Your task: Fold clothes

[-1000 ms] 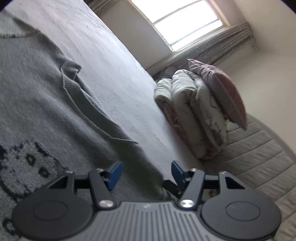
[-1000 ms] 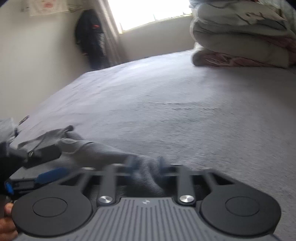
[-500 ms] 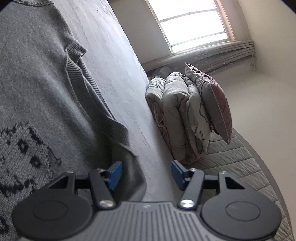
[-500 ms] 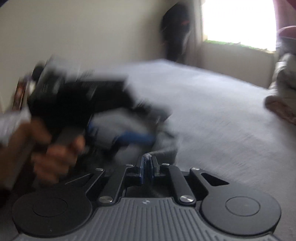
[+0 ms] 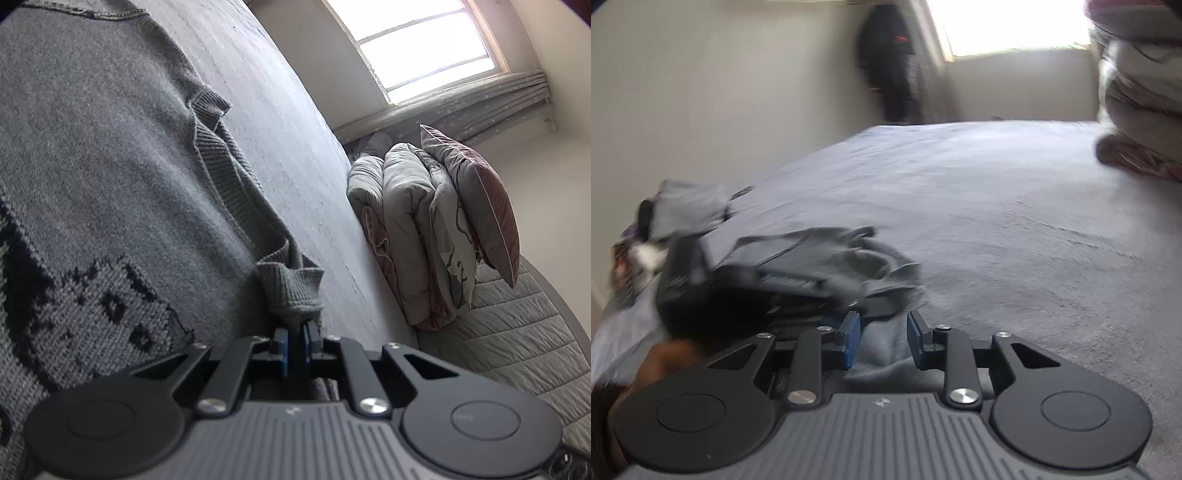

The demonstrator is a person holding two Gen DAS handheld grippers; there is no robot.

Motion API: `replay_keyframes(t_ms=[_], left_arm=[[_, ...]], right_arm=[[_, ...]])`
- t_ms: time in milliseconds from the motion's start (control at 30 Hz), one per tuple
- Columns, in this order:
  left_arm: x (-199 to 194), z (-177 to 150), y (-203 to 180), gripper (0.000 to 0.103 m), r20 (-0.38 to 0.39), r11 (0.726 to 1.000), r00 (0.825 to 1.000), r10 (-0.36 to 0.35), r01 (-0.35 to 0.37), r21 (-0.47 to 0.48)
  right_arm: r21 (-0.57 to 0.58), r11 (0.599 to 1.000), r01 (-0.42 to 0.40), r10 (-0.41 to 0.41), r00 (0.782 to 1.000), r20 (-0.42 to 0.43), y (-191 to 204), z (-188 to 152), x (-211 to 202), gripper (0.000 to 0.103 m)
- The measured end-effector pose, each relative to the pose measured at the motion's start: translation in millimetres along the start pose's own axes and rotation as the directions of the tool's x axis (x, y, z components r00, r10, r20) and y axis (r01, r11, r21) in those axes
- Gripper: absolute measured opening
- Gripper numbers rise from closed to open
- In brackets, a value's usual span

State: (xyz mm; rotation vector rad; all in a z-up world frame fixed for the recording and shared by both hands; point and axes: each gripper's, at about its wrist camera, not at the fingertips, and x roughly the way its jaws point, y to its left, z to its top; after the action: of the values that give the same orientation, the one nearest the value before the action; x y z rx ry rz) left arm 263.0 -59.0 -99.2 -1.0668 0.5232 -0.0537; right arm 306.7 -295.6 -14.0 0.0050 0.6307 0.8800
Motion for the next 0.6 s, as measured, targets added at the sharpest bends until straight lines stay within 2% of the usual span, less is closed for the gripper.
replay_keyframes(t_ms=[33, 167, 267, 300, 333, 367, 433, 500, 600], left_arm=[[-1.6, 0.7, 0.0, 0.010, 0.011, 1.000, 1.000, 0.004, -0.004, 0.001], [-7.8, 5.9, 2.6, 0.010, 0.051, 1.000, 0.998, 0.022, -0.022, -0.002], [-10.6, 8.7, 10.1, 0.010, 0.048, 0.999, 0.999, 0.016, -0.015, -0.028], [-11.6, 9.1, 11.1, 0.011, 0.049, 0.999, 0.999, 0.016, -0.014, -0.029], [-13.0, 9.3, 11.9, 0.011, 0.050, 1.000, 0.999, 0.016, -0.014, -0.027], [-13.6, 9.5, 11.9, 0.012, 0.050, 1.000, 0.999, 0.015, -0.014, -0.024], [-15.5, 9.8, 12.3, 0.015, 0.046, 1.000, 0.999, 0.011, -0.010, -0.018], [-16.2, 10.1, 11.4, 0.023, 0.041, 1.000, 0.999, 0.003, -0.003, -0.007], [-14.6, 8.6, 6.3, 0.030, 0.032, 1.000, 1.000, -0.001, 0.000, 0.028]], right_arm=[[0.005, 1.000, 0.017, -0.017, 1.000, -0.019, -0.1, 2.4, 6.7, 0.030], [0.035, 0.999, -0.007, 0.011, 0.995, -0.099, -1.3, 6.0, 39.1, 0.030], [0.043, 0.998, 0.049, -0.042, 0.988, -0.147, -2.4, 3.3, 49.5, 0.030], [0.043, 0.997, 0.060, -0.053, 0.987, -0.150, -3.4, 2.7, 51.2, 0.028], [0.034, 0.997, 0.062, -0.056, 0.988, -0.145, -2.9, 2.8, 51.6, 0.014], [0.024, 0.998, 0.063, -0.059, 0.989, -0.138, -2.2, 3.1, 51.9, 0.007], [-0.022, 0.993, 0.116, -0.118, 0.988, -0.104, 3.0, 7.4, 47.8, 0.006], [-0.094, 0.966, 0.243, -0.248, 0.968, -0.044, 7.1, 15.3, 46.5, 0.006], [-0.180, 0.878, 0.444, -0.449, 0.893, 0.012, 1.2, 24.2, 58.5, 0.005]])
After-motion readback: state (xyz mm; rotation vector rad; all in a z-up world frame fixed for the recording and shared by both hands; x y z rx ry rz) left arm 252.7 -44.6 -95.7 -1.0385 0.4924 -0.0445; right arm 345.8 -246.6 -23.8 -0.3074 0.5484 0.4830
